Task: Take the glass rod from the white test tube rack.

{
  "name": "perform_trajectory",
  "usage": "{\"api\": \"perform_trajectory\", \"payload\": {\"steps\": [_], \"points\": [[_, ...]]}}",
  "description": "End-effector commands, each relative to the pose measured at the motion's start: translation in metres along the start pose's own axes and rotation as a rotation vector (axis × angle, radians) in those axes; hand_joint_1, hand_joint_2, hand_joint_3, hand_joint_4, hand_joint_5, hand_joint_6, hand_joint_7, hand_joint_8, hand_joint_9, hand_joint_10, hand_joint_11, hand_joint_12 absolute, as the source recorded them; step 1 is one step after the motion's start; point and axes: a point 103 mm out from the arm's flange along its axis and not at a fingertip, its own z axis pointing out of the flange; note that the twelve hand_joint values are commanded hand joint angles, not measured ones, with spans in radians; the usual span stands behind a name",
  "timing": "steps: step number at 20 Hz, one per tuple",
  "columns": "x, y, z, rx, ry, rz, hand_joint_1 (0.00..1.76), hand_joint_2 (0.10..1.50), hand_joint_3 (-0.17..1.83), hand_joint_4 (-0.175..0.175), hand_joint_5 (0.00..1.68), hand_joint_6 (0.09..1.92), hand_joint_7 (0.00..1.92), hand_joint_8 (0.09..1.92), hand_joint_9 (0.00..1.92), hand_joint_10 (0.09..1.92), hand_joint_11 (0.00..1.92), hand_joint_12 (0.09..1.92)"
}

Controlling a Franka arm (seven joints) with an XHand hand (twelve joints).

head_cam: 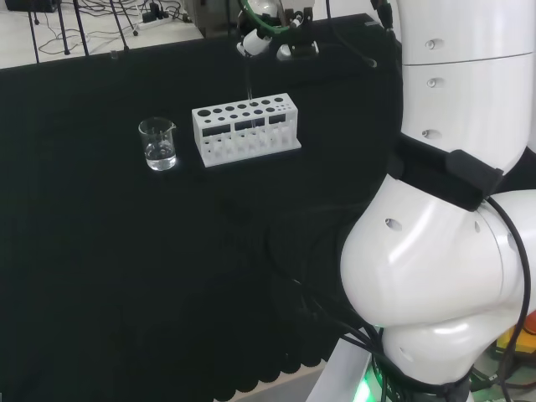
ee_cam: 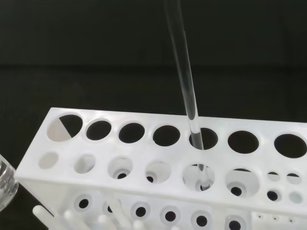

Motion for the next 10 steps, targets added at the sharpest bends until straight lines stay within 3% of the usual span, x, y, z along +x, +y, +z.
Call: {"api": "perform_trajectory", "payload": {"steps": [1, 3, 5, 7, 10], "points": [[0.0072, 0.0030, 0.0020, -0.026, -0.032, -0.030, 0.87, 0.89, 0.60, -0.175, 0.74, 0.97, 1.15, 0.85, 1.22, 0.78, 0.59, 1.28], [0.0090, 0.0037, 0.0036, -0.024, -0.042, -0.034, 0.90, 0.88, 0.62, -0.175, 0.78, 0.97, 1.19, 0.85, 1.26, 0.78, 0.65, 1.27], [0.0106, 0.0044, 0.0044, -0.020, -0.053, -0.036, 1.03, 0.99, 0.41, -0.157, 0.83, 1.14, 1.26, 0.84, 1.32, 0.77, 0.72, 1.25], [0.0119, 0.0043, 0.0035, -0.027, -0.080, -0.036, 1.09, 1.06, 0.25, -0.169, 0.86, 1.18, 1.32, 0.83, 1.40, 0.74, 0.83, 1.21], [0.0135, 0.0035, 0.0000, -0.054, -0.111, -0.031, 1.14, 1.04, 0.22, -0.175, 0.93, 1.11, 1.44, 0.88, 1.54, 0.76, 1.18, 1.02]]}}
